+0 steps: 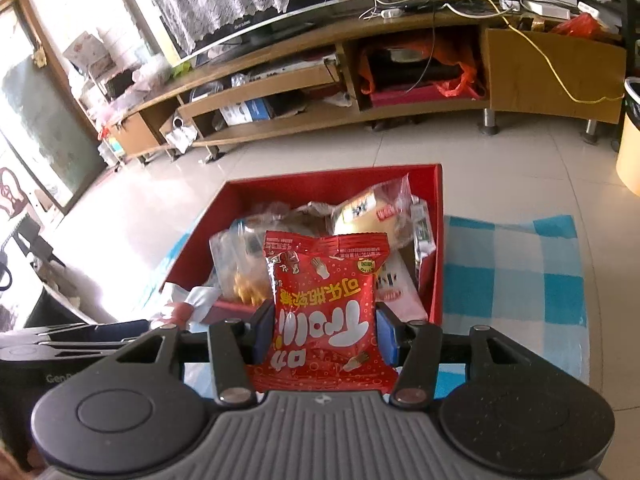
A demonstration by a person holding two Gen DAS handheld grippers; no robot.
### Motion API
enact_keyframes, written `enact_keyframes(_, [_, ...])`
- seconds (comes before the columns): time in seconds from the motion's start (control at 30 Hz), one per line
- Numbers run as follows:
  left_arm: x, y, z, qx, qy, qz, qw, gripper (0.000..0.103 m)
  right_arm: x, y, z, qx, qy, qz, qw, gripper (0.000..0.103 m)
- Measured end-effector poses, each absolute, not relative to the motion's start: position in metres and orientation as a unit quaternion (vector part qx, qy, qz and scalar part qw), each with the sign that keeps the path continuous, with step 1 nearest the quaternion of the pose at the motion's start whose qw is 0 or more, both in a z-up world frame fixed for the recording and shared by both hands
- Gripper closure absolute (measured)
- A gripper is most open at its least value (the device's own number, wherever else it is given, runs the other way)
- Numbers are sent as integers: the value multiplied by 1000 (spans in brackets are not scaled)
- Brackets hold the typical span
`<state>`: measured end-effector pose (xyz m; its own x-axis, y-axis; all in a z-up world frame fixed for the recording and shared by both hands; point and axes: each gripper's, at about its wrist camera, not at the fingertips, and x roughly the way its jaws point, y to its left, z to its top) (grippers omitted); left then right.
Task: Organize snacks
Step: 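Grasp the sausage pack with the left tool while the right tool carries the Trolli bag, then carry the sausage pack and Trolli bag with both tools over the red box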
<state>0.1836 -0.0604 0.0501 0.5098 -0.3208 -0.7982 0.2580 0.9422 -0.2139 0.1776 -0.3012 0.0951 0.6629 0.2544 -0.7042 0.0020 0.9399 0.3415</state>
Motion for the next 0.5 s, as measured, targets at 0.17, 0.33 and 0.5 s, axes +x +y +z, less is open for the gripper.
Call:
enact_keyframes(0.17, [194,-67,57,-43,459,-169,871,27,185,-302,99,167,397,71,900,52])
enact_keyframes(0.33, [205,-73,63,-46,451,-171,875,27,193,-304,100,178,391,68,900,52])
enact_keyframes(0.5, [220,-77,65,-51,446,-170,877,27,203,-308,101,191,386,64,900,52])
